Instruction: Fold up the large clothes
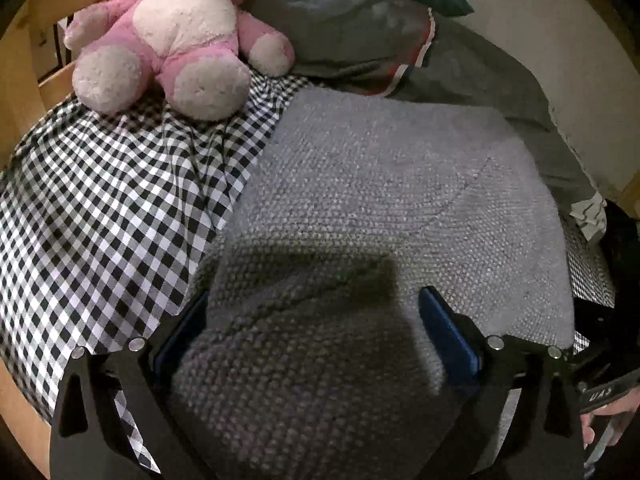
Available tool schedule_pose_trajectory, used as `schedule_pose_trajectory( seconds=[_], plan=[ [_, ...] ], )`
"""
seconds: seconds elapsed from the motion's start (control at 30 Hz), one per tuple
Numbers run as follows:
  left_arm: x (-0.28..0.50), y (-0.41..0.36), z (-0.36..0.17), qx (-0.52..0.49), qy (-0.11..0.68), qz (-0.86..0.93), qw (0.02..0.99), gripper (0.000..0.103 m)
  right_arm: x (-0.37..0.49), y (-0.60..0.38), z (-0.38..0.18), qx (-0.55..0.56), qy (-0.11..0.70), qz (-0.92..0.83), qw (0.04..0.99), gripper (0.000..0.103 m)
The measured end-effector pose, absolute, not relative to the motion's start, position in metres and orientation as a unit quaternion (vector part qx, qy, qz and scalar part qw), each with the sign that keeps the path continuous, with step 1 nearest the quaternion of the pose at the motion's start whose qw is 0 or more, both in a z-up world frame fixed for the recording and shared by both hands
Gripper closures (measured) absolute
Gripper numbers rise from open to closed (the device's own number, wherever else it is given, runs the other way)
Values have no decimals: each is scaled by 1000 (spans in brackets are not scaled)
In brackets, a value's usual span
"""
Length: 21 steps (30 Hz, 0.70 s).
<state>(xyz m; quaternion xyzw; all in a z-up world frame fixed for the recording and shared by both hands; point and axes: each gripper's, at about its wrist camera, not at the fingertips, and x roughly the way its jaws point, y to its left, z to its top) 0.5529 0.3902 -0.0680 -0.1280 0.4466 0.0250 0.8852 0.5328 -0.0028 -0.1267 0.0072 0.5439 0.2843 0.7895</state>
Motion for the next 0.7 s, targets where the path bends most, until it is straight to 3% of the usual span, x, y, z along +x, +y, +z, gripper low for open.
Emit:
schedule_pose_trajectory(
  seconds=[0.13, 0.27, 0.4, 0.7],
  plan=[
    [480, 376, -32, -115, 407, 41, 905, 4, 500, -28, -100, 42, 492, 276, 825, 3],
    [420, 347, 0, -59, 371, 57, 925, 4, 443, -53, -56, 1, 434, 248, 866, 3],
    [372, 336, 19, -90, 357, 57, 928, 4, 382, -74, -19, -30, 398, 224, 889, 3],
    [281, 277, 62, -34, 344, 97, 933, 4, 273, -118, 30, -63, 362, 207, 907, 3]
  ],
)
